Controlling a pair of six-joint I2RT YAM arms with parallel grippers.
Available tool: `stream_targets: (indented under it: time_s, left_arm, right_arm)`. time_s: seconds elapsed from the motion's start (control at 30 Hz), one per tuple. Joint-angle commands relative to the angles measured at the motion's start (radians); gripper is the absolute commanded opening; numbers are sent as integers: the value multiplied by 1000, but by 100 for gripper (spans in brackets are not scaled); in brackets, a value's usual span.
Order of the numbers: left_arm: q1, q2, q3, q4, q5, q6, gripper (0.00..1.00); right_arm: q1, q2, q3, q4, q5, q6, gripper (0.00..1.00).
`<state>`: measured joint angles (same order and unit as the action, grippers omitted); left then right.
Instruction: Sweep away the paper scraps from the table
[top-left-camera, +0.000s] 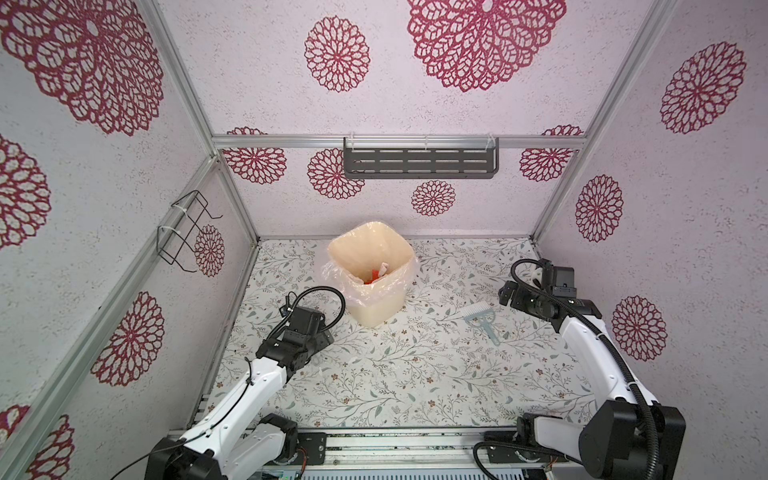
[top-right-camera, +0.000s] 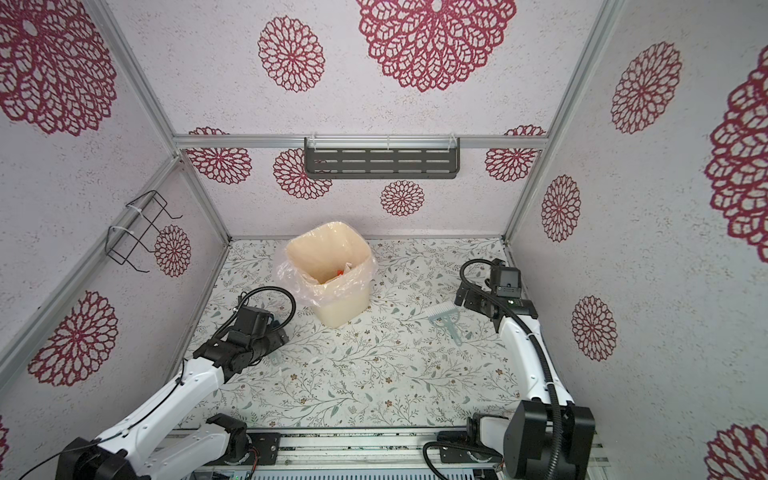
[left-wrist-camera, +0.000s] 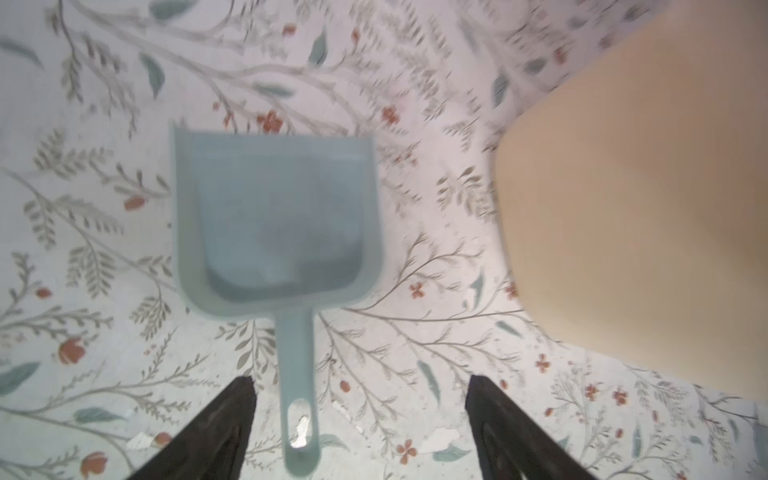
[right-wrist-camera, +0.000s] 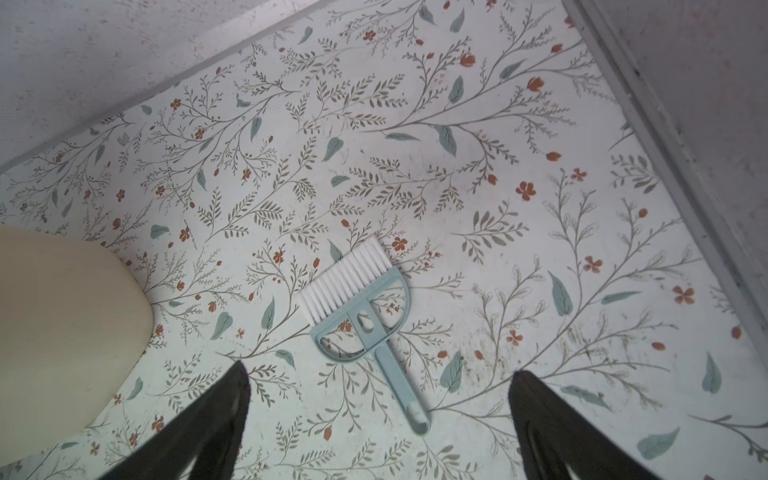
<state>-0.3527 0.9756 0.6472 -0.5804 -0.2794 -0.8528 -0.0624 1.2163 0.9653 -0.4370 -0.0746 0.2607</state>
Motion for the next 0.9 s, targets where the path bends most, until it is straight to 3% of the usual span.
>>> stream_targets:
  time_s: [0.0, 0.1, 0.17, 0.3, 0.5, 0.6, 0.67, 0.87]
  left_arm:
    - [-24, -66, 34, 62, -143, 161, 92]
    - [-23, -96, 30, 174, -236, 305, 99]
    - [-13, -93, 11, 271, -284, 402, 97]
    - [65, -48, -23, 414, -283, 502, 97]
    - [140, 32, -117, 710, -350, 678, 97]
    - [188, 68, -162, 850, -362, 733, 97]
    - [222, 96, -190, 935, -353, 758, 97]
    - [315, 232, -296, 1298, -239, 779, 97]
  right_arm:
    - [8, 12, -17, 152, 79, -48, 99]
    - [32, 25, -66, 258, 143, -62, 99]
    - [44, 31, -115, 348, 182, -82, 99]
    - [50, 20, -259, 596, 236, -127, 99]
    - [54, 87, -426, 933, 227, -176, 99]
    - [67, 108, -574, 1215, 216, -239, 99]
    - [71, 128, -643, 1360, 239, -234, 99]
    - [92, 225, -693, 1517, 244, -256, 99]
